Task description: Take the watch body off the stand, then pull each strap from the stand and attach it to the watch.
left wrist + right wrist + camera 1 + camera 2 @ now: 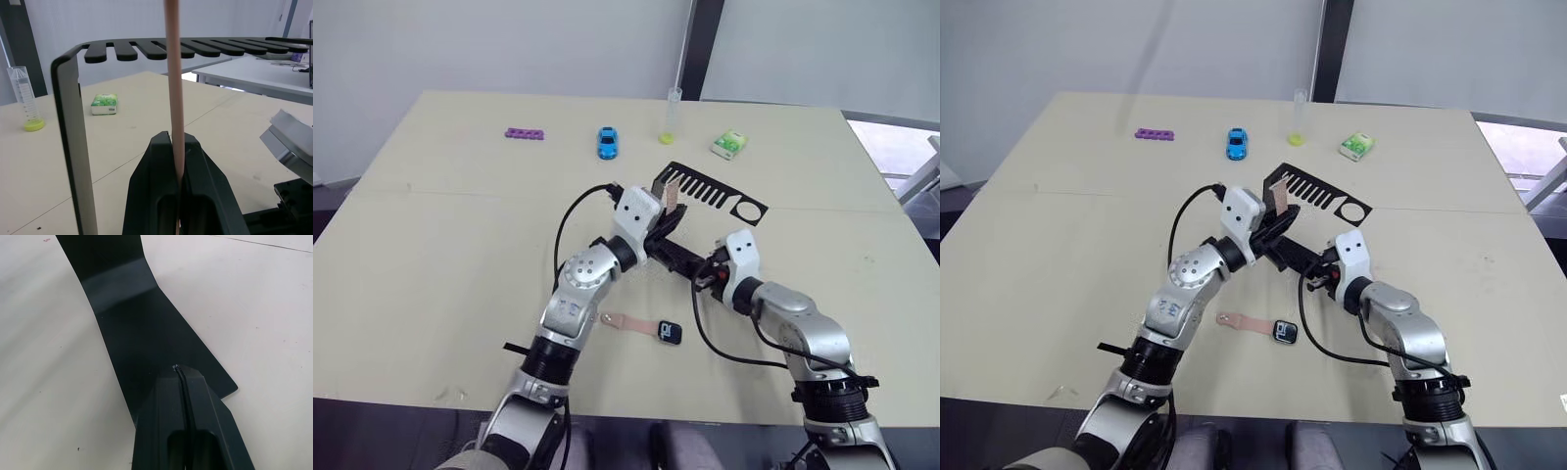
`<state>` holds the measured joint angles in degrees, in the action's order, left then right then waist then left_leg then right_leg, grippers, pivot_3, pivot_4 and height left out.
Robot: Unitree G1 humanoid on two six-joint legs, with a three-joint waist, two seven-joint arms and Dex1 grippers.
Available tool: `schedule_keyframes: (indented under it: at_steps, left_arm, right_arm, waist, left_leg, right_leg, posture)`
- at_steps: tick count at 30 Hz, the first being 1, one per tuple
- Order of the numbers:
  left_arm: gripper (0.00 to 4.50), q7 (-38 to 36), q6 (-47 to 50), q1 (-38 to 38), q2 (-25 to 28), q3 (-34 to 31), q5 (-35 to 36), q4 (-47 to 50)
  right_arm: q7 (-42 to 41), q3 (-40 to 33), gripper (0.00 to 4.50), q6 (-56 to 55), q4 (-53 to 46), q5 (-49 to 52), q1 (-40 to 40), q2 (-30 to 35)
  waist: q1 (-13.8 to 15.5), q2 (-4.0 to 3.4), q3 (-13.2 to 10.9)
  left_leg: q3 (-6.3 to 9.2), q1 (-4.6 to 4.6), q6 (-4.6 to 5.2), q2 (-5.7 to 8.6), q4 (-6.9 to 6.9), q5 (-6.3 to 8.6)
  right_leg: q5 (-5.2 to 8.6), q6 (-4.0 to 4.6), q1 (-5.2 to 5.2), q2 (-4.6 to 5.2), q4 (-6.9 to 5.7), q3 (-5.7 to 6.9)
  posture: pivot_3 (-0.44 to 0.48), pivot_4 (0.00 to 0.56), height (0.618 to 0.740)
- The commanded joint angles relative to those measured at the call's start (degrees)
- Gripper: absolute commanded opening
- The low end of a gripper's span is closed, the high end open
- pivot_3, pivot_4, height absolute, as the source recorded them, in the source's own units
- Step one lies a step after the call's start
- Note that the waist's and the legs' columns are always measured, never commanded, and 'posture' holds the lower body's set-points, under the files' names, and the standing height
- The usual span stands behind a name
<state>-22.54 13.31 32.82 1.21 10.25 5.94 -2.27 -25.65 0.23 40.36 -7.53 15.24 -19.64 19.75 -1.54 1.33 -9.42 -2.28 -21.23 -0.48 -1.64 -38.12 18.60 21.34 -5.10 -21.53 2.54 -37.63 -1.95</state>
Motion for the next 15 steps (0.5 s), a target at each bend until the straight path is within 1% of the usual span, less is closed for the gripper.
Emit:
schedule_keyframes:
  at_steps: [1,5,9,11,13,15]
  left_arm:
    - [0.04,-2.17,0.65,-1.05,0.67,-0.59,2.46,4.01]
    - [0.04,-6.78,2.68,-1.60,3.72,-1.45,5.45,5.28]
    - [0.04,-15.67,11.55,-1.28,8.86,-3.63,14.52,7.87]
    - [0.04,-20.46,16.58,-0.50,11.82,-4.55,19.32,8.64]
    - [0.04,-25.53,22.12,0.75,14.87,-5.49,24.44,8.43]
    - [0.04,-29.66,25.52,2.06,17.13,-5.78,27.89,7.65]
  right_arm:
    - [1.13,0.61,0.00,0.89,2.92,-1.43,1.61,0.38]
    - [0.67,0.55,0.00,-1.29,2.73,-1.70,1.53,0.74]
    - [-0.46,-1.15,0.00,-3.93,-2.09,-0.08,2.96,0.91]
    - [-1.82,-2.13,0.00,-4.36,-6.94,1.18,4.79,2.22]
    - [-4.42,-4.10,0.00,-3.90,-14.13,4.33,8.56,4.39]
    - [-6.94,-8.35,0.00,-1.54,-21.47,12.17,12.89,5.19]
  waist:
    - [0.01,0.00,0.00]
    - [0.00,0.00,0.00]
    - [-0.05,-0.02,-0.01]
    - [-0.06,-0.06,-0.05]
    - [0.12,-0.17,-0.12]
    - [0.17,-0.19,-0.13]
  left_leg:
    - [0.00,0.00,0.00,0.00,-0.01,0.00]
    - [0.00,0.00,0.00,0.00,0.00,0.00]
    - [0.00,-0.02,0.00,0.00,0.04,0.00]
    - [0.02,-0.04,0.00,0.00,0.07,0.00]
    - [0.02,-0.09,0.00,0.00,0.08,0.00]
    - [0.09,-0.13,0.00,0.01,0.08,0.00]
  right_leg:
    - [0.00,0.00,0.00,0.00,0.00,0.00]
    - [0.00,0.00,0.00,0.00,0.01,0.00]
    - [0.00,0.00,-0.01,0.00,0.01,0.01]
    - [0.00,0.00,-0.04,0.00,0.03,0.02]
    - [0.00,0.00,-0.06,0.01,0.08,0.02]
    - [0.00,0.00,-0.06,0.01,0.11,0.05]
  posture:
    - [0.000,0.150,0.740]
    - [0.000,0.150,0.740]
    - [0.000,0.150,0.740]
    - [0.000,0.150,0.740]
    - [0.000,0.150,0.740]
    - [0.000,0.150,0.740]
